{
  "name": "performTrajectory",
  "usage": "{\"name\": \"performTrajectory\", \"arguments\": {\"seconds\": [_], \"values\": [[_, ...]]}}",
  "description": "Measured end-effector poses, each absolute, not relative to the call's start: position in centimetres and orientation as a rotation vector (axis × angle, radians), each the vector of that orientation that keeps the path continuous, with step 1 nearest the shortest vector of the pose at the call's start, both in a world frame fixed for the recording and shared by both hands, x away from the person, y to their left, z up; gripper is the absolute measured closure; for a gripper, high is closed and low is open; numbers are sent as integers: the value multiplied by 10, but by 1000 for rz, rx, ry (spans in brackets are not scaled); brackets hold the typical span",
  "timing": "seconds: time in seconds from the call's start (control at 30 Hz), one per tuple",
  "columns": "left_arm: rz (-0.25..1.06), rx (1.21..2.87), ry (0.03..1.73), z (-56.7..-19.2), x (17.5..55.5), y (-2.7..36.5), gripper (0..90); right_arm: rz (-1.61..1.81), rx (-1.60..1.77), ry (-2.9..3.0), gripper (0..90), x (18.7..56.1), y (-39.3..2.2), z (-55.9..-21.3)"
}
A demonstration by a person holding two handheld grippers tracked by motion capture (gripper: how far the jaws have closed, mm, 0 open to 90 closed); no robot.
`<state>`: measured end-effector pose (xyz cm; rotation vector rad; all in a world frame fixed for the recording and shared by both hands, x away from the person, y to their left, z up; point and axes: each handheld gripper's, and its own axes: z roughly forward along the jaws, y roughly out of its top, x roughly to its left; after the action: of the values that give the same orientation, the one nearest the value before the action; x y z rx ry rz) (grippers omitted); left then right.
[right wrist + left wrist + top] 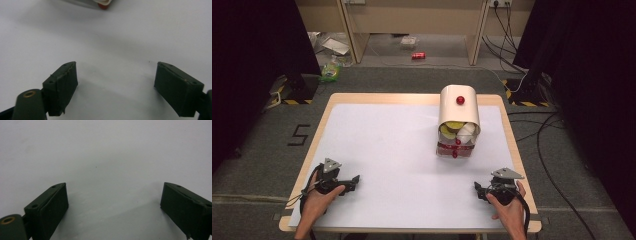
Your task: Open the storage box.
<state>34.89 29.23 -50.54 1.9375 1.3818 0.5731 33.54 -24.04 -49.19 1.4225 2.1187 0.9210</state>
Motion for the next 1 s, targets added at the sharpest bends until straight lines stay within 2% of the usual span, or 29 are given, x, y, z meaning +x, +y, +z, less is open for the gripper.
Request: {"name": "performTrajectory", "arguments": {"seconds": [0.07,0.43,1.0], "values": [[573,1937,1382,-505,349,292,68,932,1425,2104,153,335,-239,-490],[573,1937,1382,-505,349,292,67,1036,1335,2048,155,334,-233,-475],[571,1936,1381,-506,349,293,66,1103,1256,2013,192,349,-224,-435]]}}
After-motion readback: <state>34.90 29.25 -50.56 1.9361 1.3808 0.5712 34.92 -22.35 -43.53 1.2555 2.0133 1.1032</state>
